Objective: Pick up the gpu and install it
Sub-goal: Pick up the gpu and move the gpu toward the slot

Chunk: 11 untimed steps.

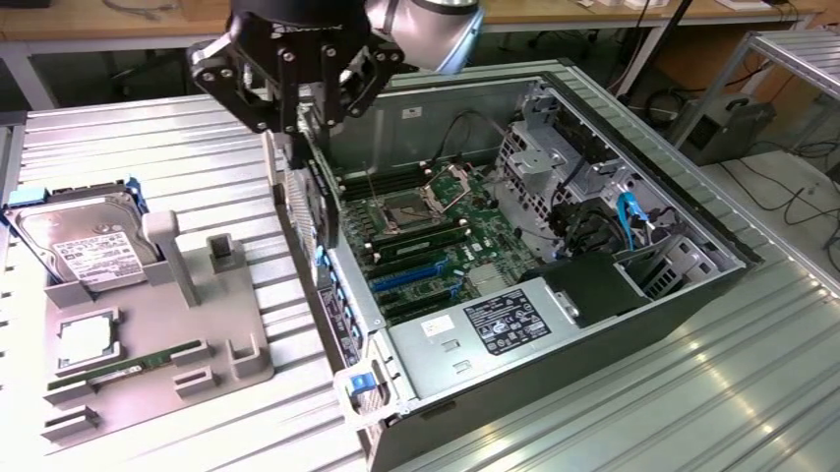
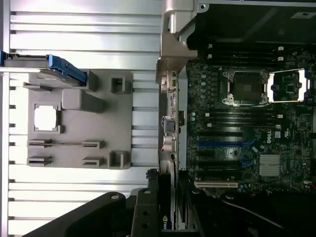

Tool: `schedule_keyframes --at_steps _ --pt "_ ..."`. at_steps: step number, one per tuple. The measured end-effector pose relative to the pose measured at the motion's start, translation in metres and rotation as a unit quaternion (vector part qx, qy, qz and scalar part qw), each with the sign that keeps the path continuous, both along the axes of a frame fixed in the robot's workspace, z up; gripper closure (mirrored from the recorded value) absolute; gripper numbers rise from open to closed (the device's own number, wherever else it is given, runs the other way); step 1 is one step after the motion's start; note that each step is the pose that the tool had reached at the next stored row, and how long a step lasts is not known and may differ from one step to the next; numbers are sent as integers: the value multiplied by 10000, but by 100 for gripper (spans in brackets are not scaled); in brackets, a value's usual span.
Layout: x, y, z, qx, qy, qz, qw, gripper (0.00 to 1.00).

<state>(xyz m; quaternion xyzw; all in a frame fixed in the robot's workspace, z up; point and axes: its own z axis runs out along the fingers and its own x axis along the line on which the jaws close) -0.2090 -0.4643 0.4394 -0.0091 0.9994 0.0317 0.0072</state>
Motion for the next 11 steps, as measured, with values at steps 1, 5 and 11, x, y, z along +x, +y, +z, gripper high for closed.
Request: schedule_keyframes --at_steps 1,5,11 --pt "48 -8 3 1 6 0 10000 74" --pt "268 -30 6 6 30 -1 10000 74" --pt "581 -39 3 18 38 0 10000 74"
